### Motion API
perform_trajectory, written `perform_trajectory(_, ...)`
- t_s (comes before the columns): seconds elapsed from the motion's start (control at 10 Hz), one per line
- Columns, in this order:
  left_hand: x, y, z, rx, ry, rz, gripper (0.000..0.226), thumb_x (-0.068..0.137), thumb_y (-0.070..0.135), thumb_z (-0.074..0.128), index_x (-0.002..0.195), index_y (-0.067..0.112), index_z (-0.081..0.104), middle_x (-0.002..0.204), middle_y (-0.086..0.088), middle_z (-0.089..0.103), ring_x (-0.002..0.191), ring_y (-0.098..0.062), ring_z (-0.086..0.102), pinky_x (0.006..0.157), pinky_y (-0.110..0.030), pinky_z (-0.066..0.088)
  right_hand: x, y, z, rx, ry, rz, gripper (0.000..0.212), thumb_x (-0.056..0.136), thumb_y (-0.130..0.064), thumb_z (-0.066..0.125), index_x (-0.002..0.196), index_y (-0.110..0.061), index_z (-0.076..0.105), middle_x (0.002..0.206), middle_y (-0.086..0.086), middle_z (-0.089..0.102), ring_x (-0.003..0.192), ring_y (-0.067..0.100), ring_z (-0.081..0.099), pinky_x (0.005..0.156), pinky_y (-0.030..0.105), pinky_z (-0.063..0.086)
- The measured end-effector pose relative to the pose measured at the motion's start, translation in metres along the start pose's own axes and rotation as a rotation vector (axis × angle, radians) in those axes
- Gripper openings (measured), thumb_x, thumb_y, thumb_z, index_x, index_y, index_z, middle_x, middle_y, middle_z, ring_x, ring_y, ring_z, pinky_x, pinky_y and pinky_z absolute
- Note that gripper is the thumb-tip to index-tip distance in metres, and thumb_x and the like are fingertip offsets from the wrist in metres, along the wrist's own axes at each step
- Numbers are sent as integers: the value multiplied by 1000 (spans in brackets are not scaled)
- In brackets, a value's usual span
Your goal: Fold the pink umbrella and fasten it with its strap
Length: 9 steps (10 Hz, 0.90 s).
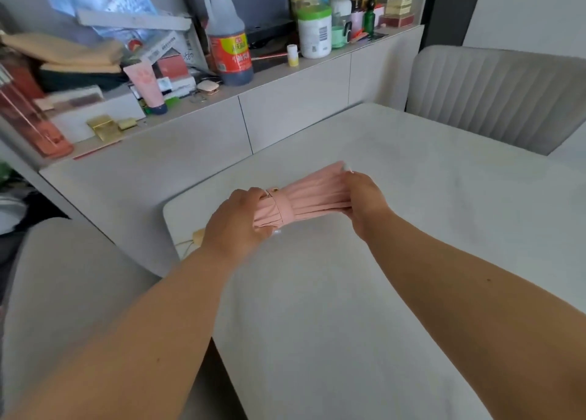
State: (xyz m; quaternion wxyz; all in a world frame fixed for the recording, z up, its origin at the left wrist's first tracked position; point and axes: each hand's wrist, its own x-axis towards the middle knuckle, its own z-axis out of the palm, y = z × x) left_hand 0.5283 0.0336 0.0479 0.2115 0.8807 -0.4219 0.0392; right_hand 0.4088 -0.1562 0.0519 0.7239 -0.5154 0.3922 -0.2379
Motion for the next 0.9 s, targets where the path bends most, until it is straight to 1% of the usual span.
perform_trajectory(0.1, 16, -39, 2, -17, 30, -72, 64, 68, 37, 85, 123, 20, 56, 115, -8, 46, 91, -31, 60, 80, -36, 50, 29, 2, 44, -45, -52, 73, 52, 96, -46, 46, 138, -16, 47, 133, 5, 54, 118, 25, 55, 105, 39, 44)
perform_trajectory(0.2, 32, -69, 9, -17, 55, -127, 63, 68, 34, 85, 123, 20, 58, 113, -9, 46, 92, -32, 59, 82, -37, 50, 56, 6, 76, -46, -102, 108, 58, 96, -51, 42, 141, -14, 43, 141, 9, 50, 126, 28, 50, 109, 42, 39)
perform_trajectory(0.3, 50, -91, 19, -24, 104, -158, 61, 68, 31, 85, 121, 18, 59, 112, -9, 48, 95, -34, 58, 83, -43, 50, 80, 7, 101, -40, -73, 123, 66, 94, -56, 42, 143, -12, 38, 140, 12, 49, 125, 30, 50, 108, 46, 39)
perform_trajectory(0.4, 70, -104, 29, 20, 183, -181, 60, 69, 26, 82, 124, 16, 58, 114, -13, 52, 97, -39, 57, 84, -47, 50, 101, 9, 116, -27, -120, 112, 69, 94, -57, 38, 146, -12, 35, 147, 11, 44, 132, 27, 45, 113, 44, 33)
perform_trajectory(0.5, 82, -112, 41, 24, 252, -199, 57, 71, 14, 80, 124, 11, 59, 114, -18, 54, 102, -41, 53, 88, -47, 46, 110, 8, 124, 30, -156, 110, 72, 92, -61, 40, 146, -14, 38, 151, 5, 41, 138, 19, 39, 117, 41, 27)
perform_trajectory(0.6, 85, -115, 56, 32, 314, -183, 59, 68, 8, 82, 122, 6, 61, 121, -23, 54, 110, -43, 51, 97, -49, 43, 117, 13, 127, -21, -151, 82, 77, 87, -68, 39, 143, -16, 43, 148, 4, 45, 136, 19, 41, 117, 43, 26)
perform_trajectory(0.7, 82, -107, 61, 216, 289, -237, 66, 79, 21, 74, 139, 11, 49, 146, -18, 38, 134, -40, 33, 115, -56, 11, 111, 13, 126, -68, -168, 50, 70, 92, -63, 36, 144, -15, 41, 150, 3, 43, 137, 19, 39, 118, 40, 25)
perform_trajectory(0.8, 76, -100, 65, 321, 299, -242, 70, 95, 36, 52, 154, 20, 19, 162, -6, 14, 148, -31, 9, 114, -54, -13, 105, 10, 124, -155, -187, 55, 67, 96, -59, 32, 146, -16, 36, 152, 3, 38, 139, 20, 35, 116, 34, 21)
perform_trajectory(0.9, 71, -93, 69, 358, 339, -148, 68, 94, 31, 52, 153, 15, 24, 161, -7, 21, 148, -30, 17, 113, -50, -16, 88, -3, 122, -186, -171, 40, 64, 98, -56, 29, 147, -16, 33, 153, 4, 36, 140, 19, 33, 113, 31, 21)
